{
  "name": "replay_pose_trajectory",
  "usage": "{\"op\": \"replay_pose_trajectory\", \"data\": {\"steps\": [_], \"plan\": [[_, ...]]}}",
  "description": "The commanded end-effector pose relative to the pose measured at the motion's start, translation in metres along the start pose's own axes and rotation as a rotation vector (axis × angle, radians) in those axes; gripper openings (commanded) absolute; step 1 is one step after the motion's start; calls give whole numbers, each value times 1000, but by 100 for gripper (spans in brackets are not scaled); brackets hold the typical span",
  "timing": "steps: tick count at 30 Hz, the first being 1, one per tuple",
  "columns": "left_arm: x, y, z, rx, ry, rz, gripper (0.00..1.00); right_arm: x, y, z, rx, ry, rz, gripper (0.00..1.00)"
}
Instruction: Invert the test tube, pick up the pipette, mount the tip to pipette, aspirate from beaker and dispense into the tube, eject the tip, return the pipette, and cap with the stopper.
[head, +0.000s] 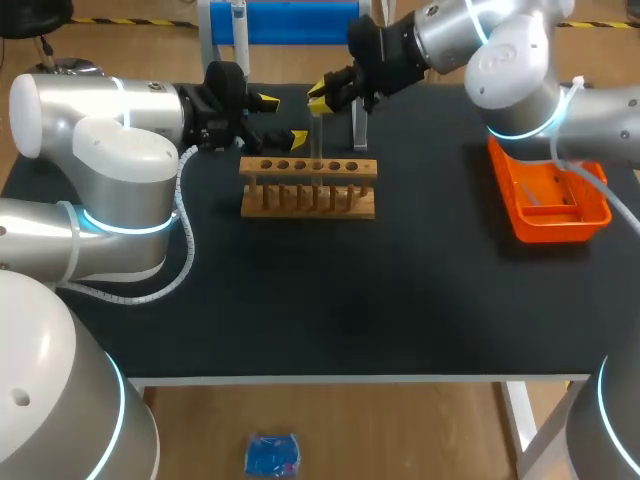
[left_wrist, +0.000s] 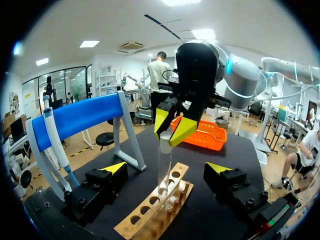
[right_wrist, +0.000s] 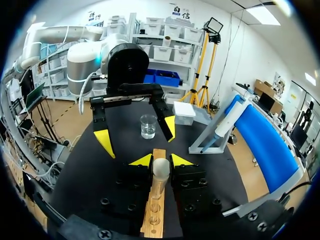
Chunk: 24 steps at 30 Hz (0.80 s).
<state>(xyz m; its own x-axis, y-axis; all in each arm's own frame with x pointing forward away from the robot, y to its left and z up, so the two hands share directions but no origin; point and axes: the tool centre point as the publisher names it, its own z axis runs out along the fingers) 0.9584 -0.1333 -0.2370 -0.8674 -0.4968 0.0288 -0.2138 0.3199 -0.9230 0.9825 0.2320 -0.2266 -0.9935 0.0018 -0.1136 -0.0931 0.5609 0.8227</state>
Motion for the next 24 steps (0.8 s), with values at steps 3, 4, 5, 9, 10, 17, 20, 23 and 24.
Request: {"op": "replay_pose_trajectory", "data": {"steps": [3,4,5,9,10,17,20,23,24], "plan": [[0,1,0,2,-1,-1,100,-2,-2,1,11,6,6,0],[0,1,0,2,-1,-1,100,-1,-3,2,13,7,7,0],[0,1,0,2,-1,-1,100,-1,-3,2,15,8,7,0],[0,1,0,2,-1,-1,100,-1,-5,3,19,12,10,0],[0,1,0,2,-1,-1,100,0,-5,3,20,12,10,0],[0,1,0,2,-1,-1,100,-1,-5,4,20,11,13,0],[0,1,0,2,-1,-1,100,-1,-6,4,19,11,15,0],[0,1,0,2,-1,-1,100,-1,-6,4,19,12,16,0],[0,1,0,2,-1,-1,100,-1,-6,4,19,12,17,0]]}}
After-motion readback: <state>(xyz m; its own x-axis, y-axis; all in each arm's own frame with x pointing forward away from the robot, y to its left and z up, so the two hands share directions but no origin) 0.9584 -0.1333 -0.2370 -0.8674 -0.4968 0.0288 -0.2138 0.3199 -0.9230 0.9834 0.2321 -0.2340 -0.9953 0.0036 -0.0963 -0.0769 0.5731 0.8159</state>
